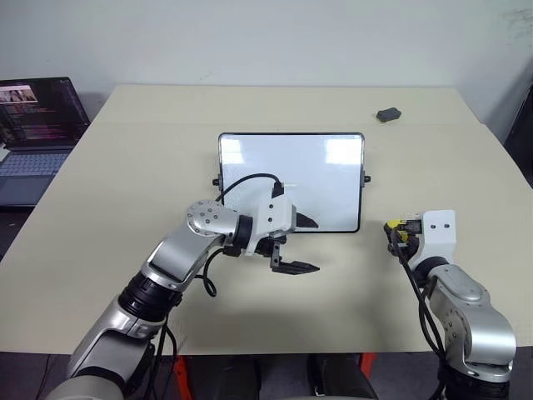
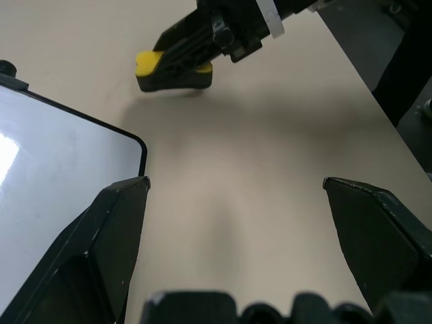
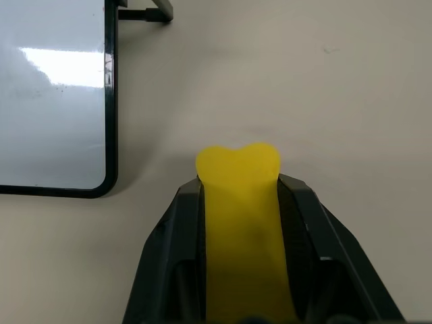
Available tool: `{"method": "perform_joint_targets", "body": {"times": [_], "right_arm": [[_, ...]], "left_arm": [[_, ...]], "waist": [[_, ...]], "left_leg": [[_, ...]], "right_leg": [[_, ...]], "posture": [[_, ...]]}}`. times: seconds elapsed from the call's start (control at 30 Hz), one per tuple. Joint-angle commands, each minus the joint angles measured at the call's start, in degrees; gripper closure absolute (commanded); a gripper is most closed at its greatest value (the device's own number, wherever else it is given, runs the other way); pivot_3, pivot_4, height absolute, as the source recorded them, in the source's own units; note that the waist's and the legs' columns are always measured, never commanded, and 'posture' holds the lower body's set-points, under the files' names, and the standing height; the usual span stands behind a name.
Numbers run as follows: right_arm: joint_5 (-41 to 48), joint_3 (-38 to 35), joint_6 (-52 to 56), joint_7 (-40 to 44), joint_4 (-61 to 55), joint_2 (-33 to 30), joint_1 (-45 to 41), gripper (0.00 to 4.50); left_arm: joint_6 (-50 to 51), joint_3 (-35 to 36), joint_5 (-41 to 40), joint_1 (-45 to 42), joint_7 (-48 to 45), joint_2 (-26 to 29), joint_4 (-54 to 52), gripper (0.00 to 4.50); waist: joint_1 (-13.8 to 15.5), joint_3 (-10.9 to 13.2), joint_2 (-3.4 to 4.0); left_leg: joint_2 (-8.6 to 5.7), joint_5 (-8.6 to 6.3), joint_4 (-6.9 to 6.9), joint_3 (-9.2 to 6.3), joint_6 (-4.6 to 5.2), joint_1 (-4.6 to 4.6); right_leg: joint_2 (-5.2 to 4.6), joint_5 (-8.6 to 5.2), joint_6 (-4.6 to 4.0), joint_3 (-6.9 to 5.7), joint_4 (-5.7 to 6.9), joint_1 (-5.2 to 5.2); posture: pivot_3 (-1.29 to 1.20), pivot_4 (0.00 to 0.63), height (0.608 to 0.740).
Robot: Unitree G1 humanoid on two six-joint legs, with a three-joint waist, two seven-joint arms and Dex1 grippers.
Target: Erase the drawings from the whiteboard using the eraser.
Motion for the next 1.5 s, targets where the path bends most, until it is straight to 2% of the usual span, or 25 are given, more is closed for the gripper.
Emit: {"method": "perform_joint_targets", "body": {"times": [0.03, 0.5, 0.57, 0.6, 0.8, 0.83, 1.03, 1.17, 1.27, 1.37, 1.4, 1.5], "right_arm": [[0.6, 0.4, -2.5, -0.4, 0.8, -0.8, -1.0, 3.4], [2.5, -0.6, -6.6, -0.8, 7.8, -2.0, -2.9, 3.4], [2.9, -0.6, -6.8, -0.9, 8.2, -2.1, -2.7, 2.67], [3.1, -0.5, -6.9, -0.9, 8.4, -2.2, -2.7, 2.48], [3.7, 0.1, -7.4, -0.6, 7.5, -2.5, -2.7, 0.25], [4.0, 0.1, -7.6, -0.3, 6.7, -2.5, -2.7, 0.02], [6.1, -1.4, -8.3, -1.0, 1.7, -1.5, -3.5, 0.02], [6.5, -2.8, -14.0, -2.6, -0.5, 0.0, -3.1, 0.02], [4.5, -3.3, -20.7, -3.6, 1.7, -1.1, -2.6, 0.02], [4.0, -4.2, -29.1, -3.2, 5.3, -1.5, -1.5, 0.02], [3.6, -4.3, -35.0, -2.1, 7.0, -1.8, -0.6, 0.02], [5.2, -3.2, -43.2, 1.1, 7.3, -1.5, 3.5, 0.02]], "left_arm": [[-0.7, -0.1, 0.6, -0.1, 0.1, -0.6, -1.6, 0.0], [1.5, 0.2, 0.6, 1.2, 1.3, -1.6, -3.3, 0.0], [1.5, 0.1, 0.7, 1.4, 1.3, -1.6, -3.4, 0.0], [1.5, 0.1, 0.7, 1.5, 1.3, -1.6, -3.4, 0.0], [2.1, 0.1, 0.4, 2.1, 1.9, -2.2, -4.1, 0.0], [2.5, 0.3, 0.2, 2.5, 2.1, -2.2, -4.5, 0.0], [6.0, 4.0, -2.7, 5.4, 4.1, -1.6, -7.3, 0.0], [11.3, 16.5, -6.4, 11.0, 15.2, -3.2, -10.4, 0.0], [15.9, 25.0, -8.9, 16.2, 22.2, -3.4, -14.8, 0.0], [17.7, 31.9, -9.0, 22.1, 28.7, -3.9, -19.2, 0.0], [17.9, 34.2, -8.5, 24.7, 31.2, -4.4, -21.0, 0.0], [17.4, 37.9, -8.5, 31.1, 35.2, -5.8, -24.8, 0.0]], "waist": [[0.0, 0.0, 0.0], [0.1, 0.0, 0.0], [0.1, 0.0, 0.01], [0.1, 0.0, 0.01], [0.0, 0.0, 0.0], [0.0, 0.0, 0.01], [0.0, 0.0, 0.01], [-0.1, 0.0, 0.02], [0.0, 0.0, 0.02], [0.1, 0.0, 0.01], [0.1, 0.0, 0.01], [0.1, 0.0, 0.0]], "left_leg": [[0.0, 0.0, 0.0, 0.0, 0.0, 0.0], [0.0, 0.02, 0.14, 0.0, 0.03, 0.03], [-0.01, 0.01, 0.17, 0.01, 0.03, 0.03], [-0.01, 0.01, 0.19, 0.0, 0.03, 0.03], [-0.01, 0.01, 0.38, -0.01, 0.03, 0.02], [-0.01, 0.01, 0.44, -0.01, 0.03, 0.02], [-0.01, 0.01, 0.63, -0.05, 0.04, 0.02], [0.03, 0.0, 0.63, -0.09, 0.04, 0.02], [0.04, 0.0, 0.63, -0.12, 0.04, 0.02], [0.0, 0.0, 0.62, -0.08, 0.03, 0.01], [0.0, 0.0, 0.63, -0.07, 0.03, 0.01], [0.01, 0.0, 0.61, -0.07, 0.03, 0.03]], "right_leg": [[0.0, 0.0, 0.0, 0.01, 0.01, 0.0], [0.0, 0.0, 0.0, 0.02, 0.21, 0.0], [0.0, 0.0, 0.0, 0.04, 0.25, 0.0], [0.0, 0.0, 0.0, 0.03, 0.27, 0.0], [0.0, -0.01, 0.01, 0.03, 0.47, 0.0], [0.0, -0.01, 0.01, 0.03, 0.52, 0.0], [0.01, -0.01, 0.01, 0.02, 0.66, 0.02], [0.01, -0.01, 0.02, 0.0, 0.66, 0.02], [0.01, -0.01, 0.02, -0.02, 0.65, 0.02], [-0.05, -0.01, 0.02, 0.0, 0.61, 0.02], [-0.06, -0.01, 0.02, 0.01, 0.61, 0.03], [-0.07, -0.01, 0.02, 0.0, 0.6, 0.03]], "posture": [[0.0, 0.15, 0.74], [0.0, 0.15, 0.74], [0.0, 0.15, 0.74], [0.0, 0.15, 0.74], [0.0, 0.15, 0.74], [0.0, 0.15, 0.74], [0.0, 0.15, 0.74], [0.0, 0.15, 0.74], [0.0, 0.15, 0.74], [0.0, 0.15, 0.74], [0.0, 0.15, 0.74], [0.0, 0.15, 0.74]]}}
